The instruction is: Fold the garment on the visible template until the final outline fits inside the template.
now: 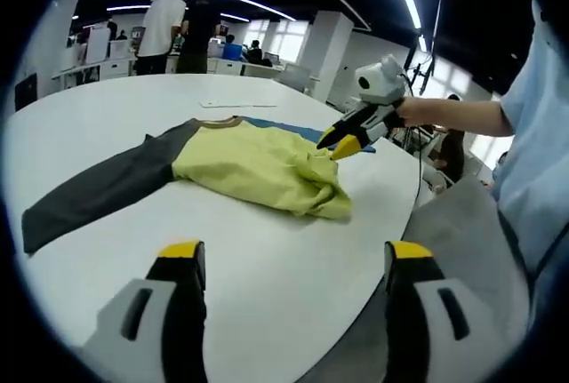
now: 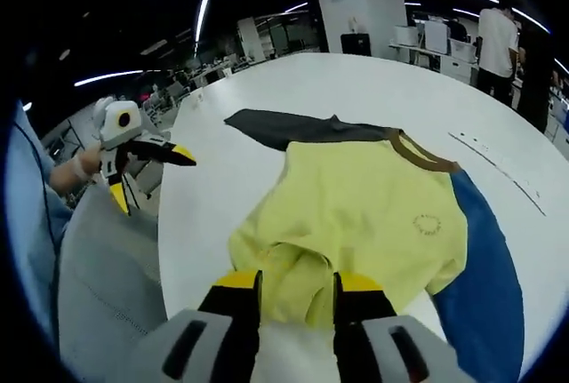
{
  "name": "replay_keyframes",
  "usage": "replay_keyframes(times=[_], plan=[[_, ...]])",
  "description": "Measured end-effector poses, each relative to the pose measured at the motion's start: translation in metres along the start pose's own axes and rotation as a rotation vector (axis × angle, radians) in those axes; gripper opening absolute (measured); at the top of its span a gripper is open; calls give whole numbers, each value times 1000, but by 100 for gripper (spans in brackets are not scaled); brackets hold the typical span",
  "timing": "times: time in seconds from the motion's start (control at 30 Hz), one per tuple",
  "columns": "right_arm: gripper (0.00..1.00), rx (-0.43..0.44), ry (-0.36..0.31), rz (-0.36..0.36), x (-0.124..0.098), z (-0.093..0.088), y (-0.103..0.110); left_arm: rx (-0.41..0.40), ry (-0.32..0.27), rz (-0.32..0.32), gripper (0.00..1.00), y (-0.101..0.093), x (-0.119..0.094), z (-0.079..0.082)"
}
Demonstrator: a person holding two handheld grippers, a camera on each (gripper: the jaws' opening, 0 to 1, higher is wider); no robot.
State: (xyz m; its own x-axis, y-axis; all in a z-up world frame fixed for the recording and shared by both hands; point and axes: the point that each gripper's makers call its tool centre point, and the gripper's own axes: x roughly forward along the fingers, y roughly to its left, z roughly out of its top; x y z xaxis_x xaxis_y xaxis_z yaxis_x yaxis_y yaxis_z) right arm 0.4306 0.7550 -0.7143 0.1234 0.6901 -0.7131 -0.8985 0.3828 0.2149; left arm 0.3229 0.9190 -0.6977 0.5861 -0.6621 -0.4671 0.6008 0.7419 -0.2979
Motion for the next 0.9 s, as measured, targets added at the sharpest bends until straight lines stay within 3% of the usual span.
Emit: replay_keyframes(times=[0.1,0.33,0.47,0.63,0.7,0.9], plan=[[22,38,2,-2,-4,-9,-2,0,-1,-1,80,-1,0,0],[20,112,27,-3,0,-33,-5,-2,0,-4,80,-2,1,-1],[19,214,-3,5,6,-34,-7,-2,3,0,80,-2,0,-2],[7,258,-42,29,5,-28,-5,-6,4,6,80,-1,-2,-2],[0,254,-52,26,2,-26,-5,-6,6,7,80,-1,-2,-3],[0,231,-66,14,-17,-26,-3,-9,6,8,78,-1,-2,-4]])
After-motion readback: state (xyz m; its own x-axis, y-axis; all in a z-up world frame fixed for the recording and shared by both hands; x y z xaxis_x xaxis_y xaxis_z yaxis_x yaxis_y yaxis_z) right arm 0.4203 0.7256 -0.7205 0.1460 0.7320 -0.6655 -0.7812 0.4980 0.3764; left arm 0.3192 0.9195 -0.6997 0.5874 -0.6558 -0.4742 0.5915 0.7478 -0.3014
